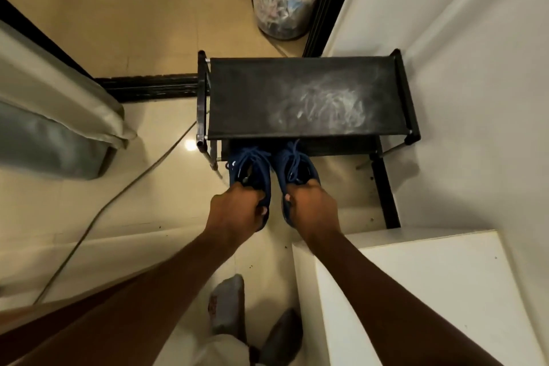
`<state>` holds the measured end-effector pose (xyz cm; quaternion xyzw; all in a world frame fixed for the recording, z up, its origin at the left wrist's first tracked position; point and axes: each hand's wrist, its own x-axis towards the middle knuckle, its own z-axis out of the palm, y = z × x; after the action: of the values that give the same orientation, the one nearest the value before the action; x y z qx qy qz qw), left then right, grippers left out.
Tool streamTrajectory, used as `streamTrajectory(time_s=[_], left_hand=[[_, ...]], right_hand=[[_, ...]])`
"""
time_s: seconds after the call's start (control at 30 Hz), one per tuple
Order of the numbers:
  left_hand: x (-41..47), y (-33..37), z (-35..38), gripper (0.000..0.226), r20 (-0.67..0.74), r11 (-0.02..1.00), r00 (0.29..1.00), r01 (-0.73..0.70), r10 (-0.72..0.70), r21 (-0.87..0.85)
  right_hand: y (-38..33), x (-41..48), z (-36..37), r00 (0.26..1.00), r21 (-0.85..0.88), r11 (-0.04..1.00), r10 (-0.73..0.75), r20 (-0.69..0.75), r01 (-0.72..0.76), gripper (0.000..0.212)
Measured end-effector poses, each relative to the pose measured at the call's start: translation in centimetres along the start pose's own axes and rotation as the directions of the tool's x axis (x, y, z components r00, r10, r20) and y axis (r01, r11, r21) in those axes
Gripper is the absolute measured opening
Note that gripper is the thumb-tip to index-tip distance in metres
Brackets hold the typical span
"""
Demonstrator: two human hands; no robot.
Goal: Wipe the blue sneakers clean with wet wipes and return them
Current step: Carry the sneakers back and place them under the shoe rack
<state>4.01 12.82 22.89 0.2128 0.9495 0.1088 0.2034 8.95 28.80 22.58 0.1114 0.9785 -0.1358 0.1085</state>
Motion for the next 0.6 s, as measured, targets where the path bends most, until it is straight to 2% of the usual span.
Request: streamTrajectory(time_s=[0.17,0.37,0.6], left_hand=[[3.6,-1.6,3.1,0.021,-0.089,0.998,0.995,-0.053,0.054,0.017],[8.4,-3.4,5.7,0.019,-0.186,0.997,0.980,-0.073,0.075,0.017],[11.8,-5.8,7.0,0.015,-0.271,0.998,0.960,-0.060,0.066,0.031]], right_hand=[[0.5,3.6,3.6,0.990,0.032,0.998,0.065,-0.125,-0.061,0.017],[0.4,7.9,6.9,0.941,0.104,0.989,0.129,-0.314,-0.101,0.017],[0.3,12.6,9.4,0.953,0.137,0.988,0.103,-0.286,-0.066,0.016]])
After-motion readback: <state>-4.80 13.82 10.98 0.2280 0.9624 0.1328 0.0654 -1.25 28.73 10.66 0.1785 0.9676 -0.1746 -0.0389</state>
